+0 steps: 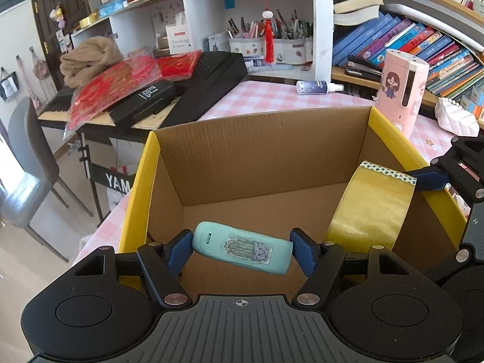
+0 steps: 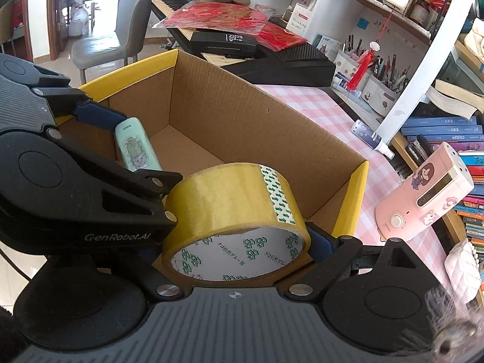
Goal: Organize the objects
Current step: 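Open the left gripper to drop the green block while the right gripper releases the tape into the box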
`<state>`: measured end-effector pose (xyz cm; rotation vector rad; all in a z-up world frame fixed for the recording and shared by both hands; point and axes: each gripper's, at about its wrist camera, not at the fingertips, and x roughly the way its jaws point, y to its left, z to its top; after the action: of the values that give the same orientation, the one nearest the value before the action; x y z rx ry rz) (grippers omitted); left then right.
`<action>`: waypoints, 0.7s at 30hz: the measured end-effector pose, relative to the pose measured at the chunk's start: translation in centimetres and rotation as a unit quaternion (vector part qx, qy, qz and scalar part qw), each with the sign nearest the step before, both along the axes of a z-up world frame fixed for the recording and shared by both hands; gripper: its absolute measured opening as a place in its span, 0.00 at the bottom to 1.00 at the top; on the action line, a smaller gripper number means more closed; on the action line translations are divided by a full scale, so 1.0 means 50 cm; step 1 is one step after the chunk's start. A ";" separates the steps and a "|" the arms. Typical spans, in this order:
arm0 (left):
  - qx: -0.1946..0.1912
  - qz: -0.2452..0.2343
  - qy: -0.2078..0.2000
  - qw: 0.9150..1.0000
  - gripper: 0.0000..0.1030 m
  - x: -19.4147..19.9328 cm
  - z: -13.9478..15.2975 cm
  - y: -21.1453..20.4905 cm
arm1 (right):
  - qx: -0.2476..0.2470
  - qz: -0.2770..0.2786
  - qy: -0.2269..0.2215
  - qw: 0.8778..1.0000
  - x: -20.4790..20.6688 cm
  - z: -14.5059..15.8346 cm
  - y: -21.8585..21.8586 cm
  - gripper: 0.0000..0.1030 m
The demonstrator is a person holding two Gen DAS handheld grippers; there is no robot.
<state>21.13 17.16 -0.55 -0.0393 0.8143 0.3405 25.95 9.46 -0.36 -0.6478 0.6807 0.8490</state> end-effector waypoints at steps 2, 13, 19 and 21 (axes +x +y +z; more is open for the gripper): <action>0.003 0.001 0.000 1.000 0.69 0.000 -0.002 0.000 | 0.000 0.001 0.001 1.000 0.000 0.000 0.000 0.91; 0.006 0.006 -0.001 1.000 0.69 0.000 -0.003 0.001 | -0.002 0.001 0.005 1.000 0.003 0.000 0.000 0.91; 0.009 0.011 -0.008 1.000 0.70 -0.005 -0.002 0.000 | 0.002 0.000 0.002 1.000 0.002 0.001 0.000 0.91; 0.008 0.013 -0.012 1.000 0.70 -0.008 0.002 0.000 | 0.007 -0.001 0.004 1.000 0.004 0.003 -0.002 0.92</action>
<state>20.74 17.15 -0.47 -0.0385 0.7886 0.3708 26.13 9.35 -0.22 -0.6305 0.6826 0.8539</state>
